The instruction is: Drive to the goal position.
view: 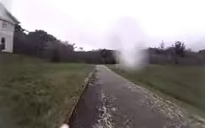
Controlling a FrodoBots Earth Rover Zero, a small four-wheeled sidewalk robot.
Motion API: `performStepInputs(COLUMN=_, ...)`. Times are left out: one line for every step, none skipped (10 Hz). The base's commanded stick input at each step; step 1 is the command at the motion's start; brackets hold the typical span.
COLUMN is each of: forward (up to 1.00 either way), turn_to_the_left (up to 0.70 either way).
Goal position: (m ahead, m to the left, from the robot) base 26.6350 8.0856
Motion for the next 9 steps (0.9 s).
performStepInputs(forward=0.70, turn_to_the_left=0.00)
performStepInputs(forward=0.70, turn_to_the_left=0.00)
performStepInputs(forward=0.70, turn_to_the_left=0.00)
performStepInputs(forward=0.70, turn_to_the_left=0.00)
performStepInputs(forward=0.70, turn_to_the_left=0.00)
performStepInputs(forward=0.70, turn_to_the_left=0.00)
performStepInputs(forward=0.70, turn_to_the_left=0.00)
performStepInputs(forward=0.70, turn_to_the_left=0.00)
performStepInputs(forward=0.70, turn_to_the_left=0.00)
